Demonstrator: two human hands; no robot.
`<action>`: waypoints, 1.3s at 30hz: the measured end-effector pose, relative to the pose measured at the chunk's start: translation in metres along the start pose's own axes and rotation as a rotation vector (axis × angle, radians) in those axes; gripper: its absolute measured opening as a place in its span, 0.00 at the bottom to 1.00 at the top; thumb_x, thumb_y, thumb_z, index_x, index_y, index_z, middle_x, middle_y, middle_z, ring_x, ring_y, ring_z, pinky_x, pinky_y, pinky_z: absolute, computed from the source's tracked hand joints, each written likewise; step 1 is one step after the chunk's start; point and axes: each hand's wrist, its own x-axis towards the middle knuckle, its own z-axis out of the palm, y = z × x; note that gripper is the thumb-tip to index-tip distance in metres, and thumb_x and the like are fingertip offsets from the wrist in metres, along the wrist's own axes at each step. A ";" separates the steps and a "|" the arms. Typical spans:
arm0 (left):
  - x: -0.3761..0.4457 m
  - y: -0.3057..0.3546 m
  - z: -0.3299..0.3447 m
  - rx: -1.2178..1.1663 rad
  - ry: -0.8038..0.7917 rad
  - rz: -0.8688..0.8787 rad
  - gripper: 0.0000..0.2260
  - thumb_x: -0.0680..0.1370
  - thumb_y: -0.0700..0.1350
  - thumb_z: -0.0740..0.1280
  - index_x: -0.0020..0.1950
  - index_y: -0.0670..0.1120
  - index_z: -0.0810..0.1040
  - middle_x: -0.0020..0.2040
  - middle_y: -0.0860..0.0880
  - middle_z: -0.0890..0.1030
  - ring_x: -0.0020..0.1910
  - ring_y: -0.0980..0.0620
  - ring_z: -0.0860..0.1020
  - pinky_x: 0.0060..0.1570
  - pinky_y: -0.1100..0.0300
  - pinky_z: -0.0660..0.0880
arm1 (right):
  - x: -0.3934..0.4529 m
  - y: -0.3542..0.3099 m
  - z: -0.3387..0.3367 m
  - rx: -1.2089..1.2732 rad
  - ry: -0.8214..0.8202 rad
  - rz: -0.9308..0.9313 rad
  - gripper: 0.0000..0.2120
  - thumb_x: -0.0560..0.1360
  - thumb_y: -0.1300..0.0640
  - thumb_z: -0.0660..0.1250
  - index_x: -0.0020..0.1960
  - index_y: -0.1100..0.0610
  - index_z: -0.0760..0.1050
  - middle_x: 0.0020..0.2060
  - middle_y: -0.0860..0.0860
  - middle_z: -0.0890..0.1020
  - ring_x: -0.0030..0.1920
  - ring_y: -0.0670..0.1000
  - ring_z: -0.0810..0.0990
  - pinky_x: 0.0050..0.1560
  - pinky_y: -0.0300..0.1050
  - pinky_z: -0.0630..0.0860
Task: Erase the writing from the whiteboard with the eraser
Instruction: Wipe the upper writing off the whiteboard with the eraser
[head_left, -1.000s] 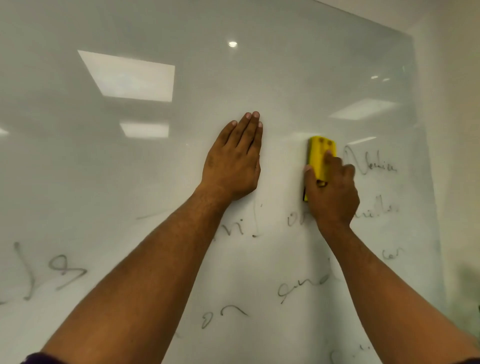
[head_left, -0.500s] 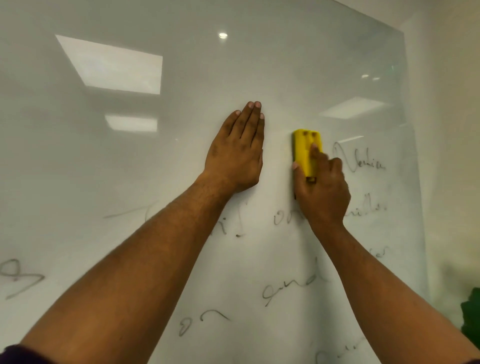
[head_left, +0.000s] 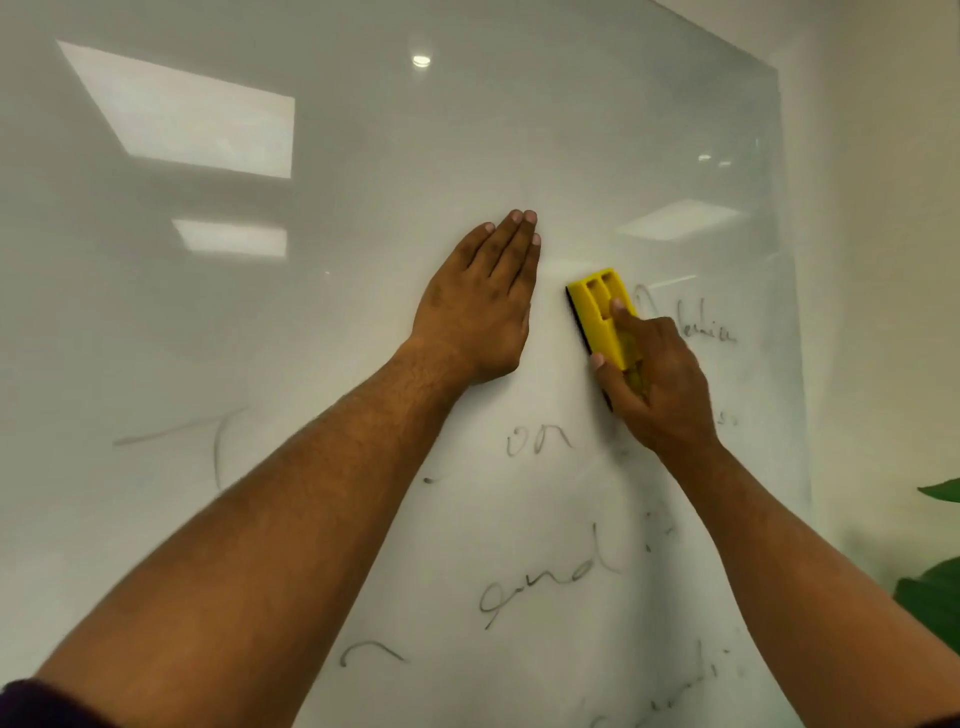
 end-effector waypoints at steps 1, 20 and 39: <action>0.003 0.003 0.001 -0.001 0.002 -0.001 0.29 0.87 0.49 0.45 0.85 0.37 0.40 0.85 0.38 0.40 0.85 0.42 0.40 0.84 0.47 0.42 | 0.001 0.007 -0.003 -0.041 0.022 0.072 0.27 0.80 0.45 0.66 0.77 0.52 0.68 0.50 0.56 0.77 0.43 0.56 0.77 0.39 0.49 0.75; 0.040 0.053 0.022 -0.009 0.027 0.091 0.31 0.86 0.52 0.45 0.85 0.39 0.41 0.86 0.39 0.42 0.85 0.42 0.42 0.85 0.46 0.43 | -0.001 0.061 -0.012 -0.133 0.014 0.426 0.32 0.80 0.40 0.58 0.81 0.50 0.60 0.56 0.59 0.75 0.48 0.61 0.79 0.44 0.51 0.77; 0.065 0.073 0.026 0.026 0.020 0.147 0.30 0.87 0.51 0.43 0.85 0.38 0.39 0.85 0.39 0.40 0.85 0.42 0.41 0.84 0.47 0.43 | 0.004 0.072 -0.009 -0.118 -0.051 0.422 0.31 0.83 0.42 0.60 0.82 0.50 0.57 0.59 0.59 0.72 0.46 0.58 0.78 0.44 0.50 0.77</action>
